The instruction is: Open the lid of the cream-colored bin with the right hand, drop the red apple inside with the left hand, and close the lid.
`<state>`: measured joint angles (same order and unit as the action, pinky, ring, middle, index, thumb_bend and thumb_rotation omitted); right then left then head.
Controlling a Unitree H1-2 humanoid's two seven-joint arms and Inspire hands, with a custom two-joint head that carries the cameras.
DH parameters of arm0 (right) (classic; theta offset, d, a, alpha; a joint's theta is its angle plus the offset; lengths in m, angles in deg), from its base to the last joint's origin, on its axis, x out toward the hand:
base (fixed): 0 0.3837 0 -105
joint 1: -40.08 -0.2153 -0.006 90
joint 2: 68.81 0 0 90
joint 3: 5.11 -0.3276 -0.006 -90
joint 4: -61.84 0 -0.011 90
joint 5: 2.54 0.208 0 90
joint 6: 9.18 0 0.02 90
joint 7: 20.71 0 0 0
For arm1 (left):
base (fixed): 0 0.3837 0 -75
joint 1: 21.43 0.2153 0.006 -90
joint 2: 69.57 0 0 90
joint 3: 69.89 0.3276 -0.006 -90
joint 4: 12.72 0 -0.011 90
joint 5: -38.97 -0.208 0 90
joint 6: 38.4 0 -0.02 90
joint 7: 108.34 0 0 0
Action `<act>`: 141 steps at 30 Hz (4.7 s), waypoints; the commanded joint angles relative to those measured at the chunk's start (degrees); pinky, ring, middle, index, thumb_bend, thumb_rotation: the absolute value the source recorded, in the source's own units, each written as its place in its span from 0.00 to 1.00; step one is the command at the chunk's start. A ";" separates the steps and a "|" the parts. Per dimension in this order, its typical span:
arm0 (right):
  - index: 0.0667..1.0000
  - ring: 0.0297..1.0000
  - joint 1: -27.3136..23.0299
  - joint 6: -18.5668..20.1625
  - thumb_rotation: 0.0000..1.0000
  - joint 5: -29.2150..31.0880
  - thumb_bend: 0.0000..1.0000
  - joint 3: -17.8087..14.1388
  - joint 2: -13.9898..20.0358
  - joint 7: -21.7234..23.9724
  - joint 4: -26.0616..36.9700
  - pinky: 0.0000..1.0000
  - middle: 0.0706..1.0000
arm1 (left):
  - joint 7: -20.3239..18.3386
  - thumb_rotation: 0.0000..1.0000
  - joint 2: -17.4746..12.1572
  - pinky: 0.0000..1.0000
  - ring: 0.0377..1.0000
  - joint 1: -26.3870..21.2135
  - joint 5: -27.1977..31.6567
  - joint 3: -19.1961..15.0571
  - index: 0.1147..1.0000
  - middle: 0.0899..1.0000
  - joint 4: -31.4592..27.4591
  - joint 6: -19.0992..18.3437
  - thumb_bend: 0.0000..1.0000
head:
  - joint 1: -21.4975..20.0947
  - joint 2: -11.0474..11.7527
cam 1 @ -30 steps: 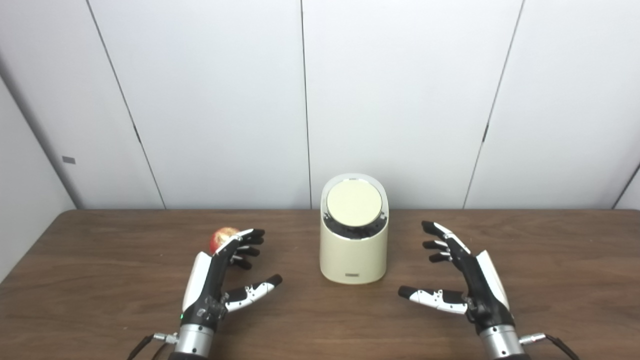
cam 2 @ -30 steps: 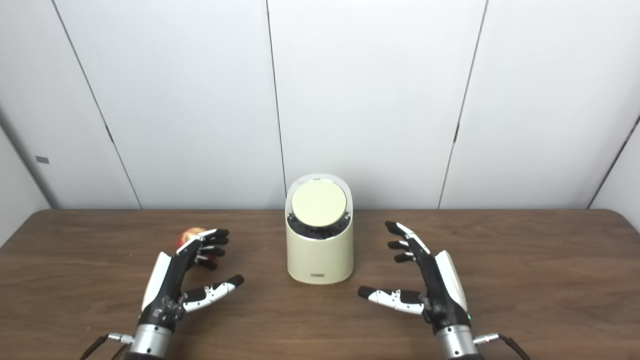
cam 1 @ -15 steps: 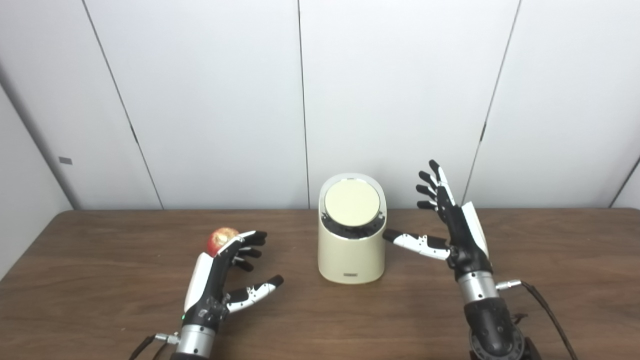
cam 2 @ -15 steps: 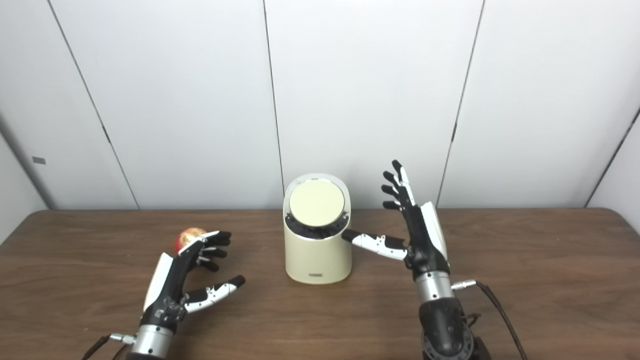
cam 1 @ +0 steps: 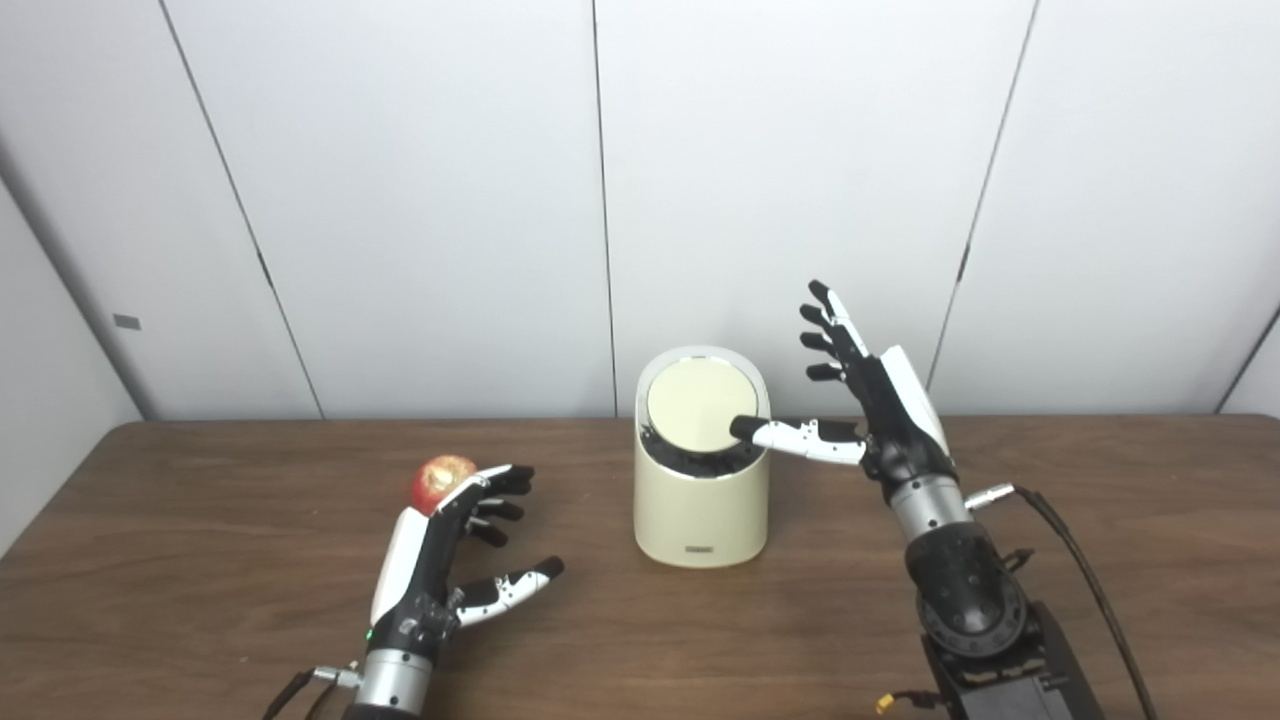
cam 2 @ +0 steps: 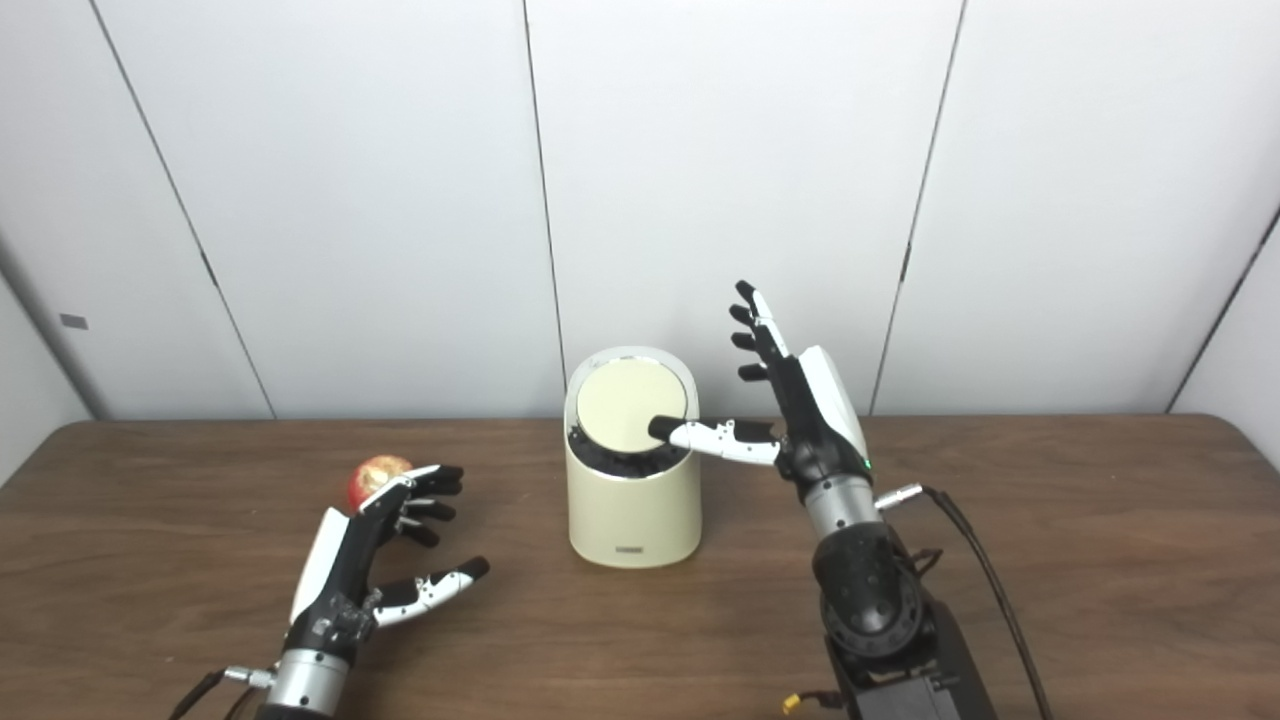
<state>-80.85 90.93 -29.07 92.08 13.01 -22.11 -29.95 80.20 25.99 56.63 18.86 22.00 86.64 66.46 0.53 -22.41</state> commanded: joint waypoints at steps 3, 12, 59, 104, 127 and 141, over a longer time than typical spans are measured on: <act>0.97 0.85 -5.56 2.48 0.45 -3.71 0.84 1.41 1.49 0.89 1.96 0.69 0.93 | 0.73 0.03 -0.26 0.58 0.66 -2.12 -0.11 0.02 0.75 0.72 -0.99 2.52 0.67 | -0.06 -0.06; 0.96 0.85 -11.78 3.23 0.47 -9.73 0.93 5.49 4.86 2.62 -2.16 0.68 0.91 | 1.24 0.00 0.15 0.57 0.66 -2.37 -0.23 -0.07 0.74 0.72 -0.10 3.45 0.69 | 0.56 0.25; 0.95 0.84 -15.23 3.56 0.43 -18.09 0.96 12.75 5.26 7.11 -6.28 0.68 0.95 | 0.45 0.06 0.66 0.56 0.66 -2.24 -0.61 -0.28 0.74 0.72 -2.93 2.18 0.68 | 1.41 -1.45; 0.93 0.80 -13.20 4.17 0.26 -19.48 0.92 14.60 8.62 9.93 -9.83 0.67 0.92 | -1.63 0.06 0.35 0.53 0.66 -1.17 0.47 -0.60 0.74 0.72 -5.29 0.83 0.67 | 1.49 -3.14; 0.92 0.82 -12.39 4.77 0.26 -19.39 0.88 15.65 8.75 12.06 -8.48 0.67 0.92 | -1.57 0.05 0.13 0.54 0.66 -1.47 0.53 -0.60 0.74 0.73 -4.25 1.19 0.66 | 1.12 -1.95; 0.90 0.79 -12.93 3.97 0.25 -19.58 0.87 13.45 9.52 11.00 -3.09 0.65 0.89 | -1.41 0.06 0.30 0.54 0.67 -2.29 0.59 -0.32 0.74 0.73 -2.73 1.78 0.66 | 0.49 -1.63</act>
<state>-92.52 94.29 -46.99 106.30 20.89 -11.21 -34.50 78.06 26.71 56.50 19.31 21.81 84.19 66.26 0.97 -23.99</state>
